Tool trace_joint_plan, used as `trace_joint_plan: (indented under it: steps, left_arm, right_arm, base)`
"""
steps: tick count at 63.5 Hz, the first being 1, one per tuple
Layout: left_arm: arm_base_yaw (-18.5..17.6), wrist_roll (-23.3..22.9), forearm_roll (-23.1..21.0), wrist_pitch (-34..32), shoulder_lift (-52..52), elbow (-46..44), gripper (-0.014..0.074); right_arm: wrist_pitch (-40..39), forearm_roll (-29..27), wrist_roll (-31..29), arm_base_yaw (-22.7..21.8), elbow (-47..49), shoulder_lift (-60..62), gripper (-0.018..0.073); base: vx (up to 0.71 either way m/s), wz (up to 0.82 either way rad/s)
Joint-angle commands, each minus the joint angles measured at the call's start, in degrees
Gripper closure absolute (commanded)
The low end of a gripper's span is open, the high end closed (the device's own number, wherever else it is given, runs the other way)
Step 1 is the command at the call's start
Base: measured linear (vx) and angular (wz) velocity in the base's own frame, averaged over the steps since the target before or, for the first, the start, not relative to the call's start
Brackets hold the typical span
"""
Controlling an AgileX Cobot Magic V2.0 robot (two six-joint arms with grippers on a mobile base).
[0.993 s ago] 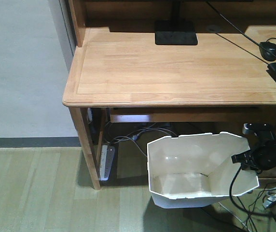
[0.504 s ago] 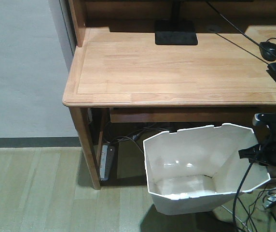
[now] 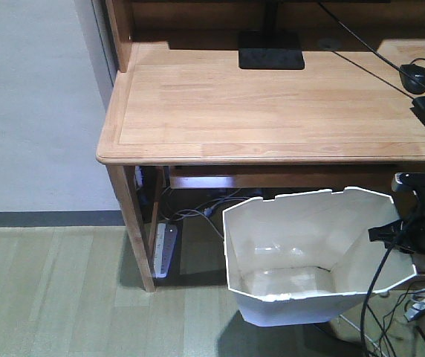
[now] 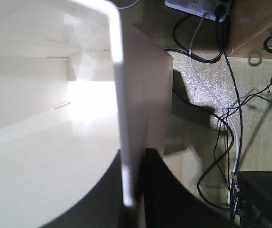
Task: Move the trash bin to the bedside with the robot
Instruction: 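Close the right gripper on the bin rim and lift it, then turn the base away from the desk carrying the bin in the right gripper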
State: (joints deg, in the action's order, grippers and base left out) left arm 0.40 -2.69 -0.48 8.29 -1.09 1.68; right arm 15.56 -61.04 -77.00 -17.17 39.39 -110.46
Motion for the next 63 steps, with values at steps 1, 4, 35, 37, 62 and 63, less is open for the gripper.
trace_joint_plan:
  steps: [1, 4, 35, 37, 62, 63]
  left_arm:
    - [-0.18, -0.53, -0.51, -4.1, -0.55, 1.58, 0.0602]
    - [-0.18, -0.53, -0.51, -4.1, -0.55, 1.58, 0.0602]
    - [-0.18, -0.53, -0.51, -4.1, -0.55, 1.58, 0.0602]
    - [-0.18, -0.53, -0.51, -4.1, -0.55, 1.58, 0.0602]
    - [-0.18, -0.53, -0.51, -4.1, -0.55, 1.58, 0.0602]
    - [-0.18, -0.53, -0.51, -4.1, -0.55, 1.58, 0.0602]
  right_arm:
    - [5.03, -3.51, 0.79, -0.08, 1.25, 3.66, 0.0565]
    - [5.03, -3.51, 0.79, -0.08, 1.25, 3.66, 0.0565]
    - [5.1, -3.51, 0.79, -0.08, 1.25, 3.66, 0.0565]
    - [5.1, -3.51, 0.79, -0.08, 1.25, 3.66, 0.0565]
    - [5.04, -3.51, 0.79, -0.08, 1.25, 3.66, 0.0565]
    - [5.04, -3.51, 0.79, -0.08, 1.25, 3.66, 0.0565]
  base:
    - [0.0, 0.0]
    - [0.0, 0.0]
    - [-0.01, 0.02]
    - [-0.03, 0.1]
    - [-0.07, 0.23]
    - [-0.07, 0.3]
